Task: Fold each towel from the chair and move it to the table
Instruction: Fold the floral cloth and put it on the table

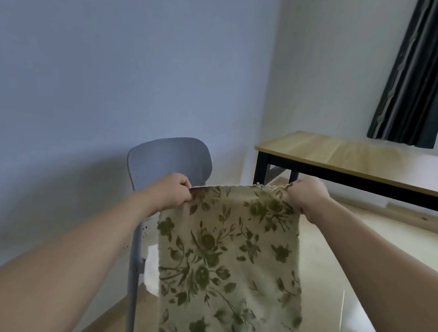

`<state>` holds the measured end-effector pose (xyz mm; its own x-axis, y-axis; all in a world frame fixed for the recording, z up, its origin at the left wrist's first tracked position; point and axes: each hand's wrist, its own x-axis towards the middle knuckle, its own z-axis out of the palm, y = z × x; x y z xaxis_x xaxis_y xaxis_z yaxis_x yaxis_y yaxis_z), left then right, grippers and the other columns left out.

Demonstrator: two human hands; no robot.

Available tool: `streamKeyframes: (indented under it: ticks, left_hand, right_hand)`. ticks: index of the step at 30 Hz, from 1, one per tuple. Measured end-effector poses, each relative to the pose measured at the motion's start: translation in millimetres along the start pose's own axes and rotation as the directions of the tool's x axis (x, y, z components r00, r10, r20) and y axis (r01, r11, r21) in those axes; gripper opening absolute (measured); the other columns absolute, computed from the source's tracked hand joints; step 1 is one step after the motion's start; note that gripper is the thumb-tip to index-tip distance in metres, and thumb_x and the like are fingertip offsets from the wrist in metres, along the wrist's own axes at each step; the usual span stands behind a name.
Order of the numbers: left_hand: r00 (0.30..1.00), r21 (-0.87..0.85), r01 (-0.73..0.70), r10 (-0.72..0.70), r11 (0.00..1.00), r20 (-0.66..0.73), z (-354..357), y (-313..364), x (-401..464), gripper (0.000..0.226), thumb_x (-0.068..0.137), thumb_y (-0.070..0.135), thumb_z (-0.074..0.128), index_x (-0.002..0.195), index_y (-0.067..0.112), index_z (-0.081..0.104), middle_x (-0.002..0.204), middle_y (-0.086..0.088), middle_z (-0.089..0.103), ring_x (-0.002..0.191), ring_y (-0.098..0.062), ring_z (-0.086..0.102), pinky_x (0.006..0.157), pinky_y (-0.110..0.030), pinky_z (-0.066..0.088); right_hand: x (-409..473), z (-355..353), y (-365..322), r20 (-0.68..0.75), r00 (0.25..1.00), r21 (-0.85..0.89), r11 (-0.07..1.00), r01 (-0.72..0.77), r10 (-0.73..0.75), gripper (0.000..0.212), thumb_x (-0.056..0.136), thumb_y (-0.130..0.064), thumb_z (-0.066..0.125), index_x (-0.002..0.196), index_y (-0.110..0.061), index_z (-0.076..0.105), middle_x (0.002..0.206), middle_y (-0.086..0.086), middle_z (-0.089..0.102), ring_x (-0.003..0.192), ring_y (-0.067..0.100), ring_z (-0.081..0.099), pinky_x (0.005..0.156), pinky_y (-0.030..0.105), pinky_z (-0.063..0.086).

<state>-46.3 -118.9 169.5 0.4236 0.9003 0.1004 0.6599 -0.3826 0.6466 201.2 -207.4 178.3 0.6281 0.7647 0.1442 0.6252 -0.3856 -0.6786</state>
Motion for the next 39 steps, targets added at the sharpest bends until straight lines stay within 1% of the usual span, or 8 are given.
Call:
streamKeyframes:
  ticks: [3,7,10,13,17,23,33,39]
  left_hand:
    - [0.969,-0.056,-0.08,0.064,0.995,-0.237,-2.9,-6.7,17.7,0.017,0.093,0.011,0.045,0.086,0.016,0.06,0.085,-0.002,0.059,0.074,-0.017,0.051,0.059,-0.028,0.039]
    - [0.883,-0.019,-0.226,0.196,0.974,-0.427,-25.7,7.5,21.7,0.016,0.09,0.008,0.044,0.087,0.014,0.059,0.078,0.0,0.056,0.066,-0.016,0.047,0.056,-0.028,0.036]
    - [0.855,-0.001,-0.282,0.251,0.959,-0.453,-35.1,17.8,9.8,0.017,0.082,0.007,0.047,0.075,0.017,0.059,0.074,0.002,0.058,0.067,-0.013,0.048,0.056,-0.027,0.038]
    - [0.904,-0.035,-0.247,0.217,0.968,-0.367,-17.7,8.2,-8.5,0.021,0.079,0.01,0.049,0.062,0.017,0.058,0.061,0.004,0.055,0.062,-0.015,0.048,0.056,-0.027,0.035]
    - [0.988,-0.052,-0.156,0.155,0.986,-0.023,48.8,-39.6,-29.7,0.018,0.073,0.017,0.048,0.057,0.008,0.047,0.058,-0.004,0.042,0.059,-0.02,0.037,0.059,-0.031,0.031]
    - [0.885,0.09,-0.078,0.027,0.993,0.465,138.3,-103.1,-51.2,0.033,0.075,0.005,0.047,0.052,0.021,0.029,0.055,0.003,0.026,0.052,-0.014,0.021,0.047,-0.026,0.021]
    - [1.0,0.07,0.006,-0.008,0.997,0.029,163.5,-119.3,54.7,0.021,0.089,0.016,0.046,0.071,0.009,0.053,0.073,-0.006,0.054,0.07,-0.024,0.049,0.057,-0.03,0.033]
    - [0.988,-0.004,0.084,-0.082,0.996,0.133,187.1,-140.2,109.3,0.022,0.09,0.028,0.054,0.07,0.017,0.05,0.076,-0.002,0.055,0.07,-0.02,0.049,0.062,-0.03,0.036]
  right_hand:
    - [10.6,5.7,-5.5,-0.068,0.993,0.519,0.853,-0.052,0.101,0.025,0.094,-0.003,0.045,0.089,-0.017,0.066,0.104,0.006,0.065,0.088,0.021,0.059,0.071,0.03,0.05]
    - [16.4,-9.4,-26.0,-0.167,0.982,0.71,0.702,0.059,0.087,0.015,0.095,-0.015,0.05,0.094,-0.017,0.065,0.098,0.006,0.066,0.097,0.025,0.061,0.091,0.039,0.053]
    - [5.9,-16.3,-30.7,-0.205,0.978,0.764,0.631,0.131,0.045,0.015,0.096,-0.017,0.049,0.089,-0.02,0.063,0.088,0.003,0.062,0.082,0.019,0.056,0.079,0.034,0.051]
    - [-18.9,-5.1,-12.8,-0.221,0.975,0.734,0.664,0.145,0.032,0.019,0.096,-0.013,0.044,0.087,-0.017,0.06,0.08,0.0,0.056,0.074,0.013,0.049,0.066,0.025,0.043]
    - [-52.2,40.0,49.7,-0.145,0.984,0.553,0.833,-0.003,0.1,0.02,0.092,-0.008,0.041,0.088,-0.007,0.06,0.08,0.006,0.056,0.078,0.02,0.052,0.065,0.031,0.047]
    - [-76.9,104.8,142.3,0.171,0.936,0.167,0.928,-0.334,0.307,0.022,0.086,-0.005,0.045,0.094,-0.002,0.066,0.092,0.015,0.062,0.084,0.029,0.057,0.072,0.034,0.049]
    - [23.5,151.5,158.6,0.111,0.921,0.435,0.815,-0.383,0.374,0.014,0.091,-0.009,0.05,0.086,-0.008,0.063,0.087,0.012,0.061,0.074,0.025,0.055,0.065,0.032,0.045]
    - [67.9,198.8,173.2,0.206,0.87,0.368,0.789,-0.493,0.448,0.017,0.093,-0.006,0.046,0.102,0.0,0.059,0.098,0.013,0.062,0.089,0.026,0.057,0.078,0.033,0.048]
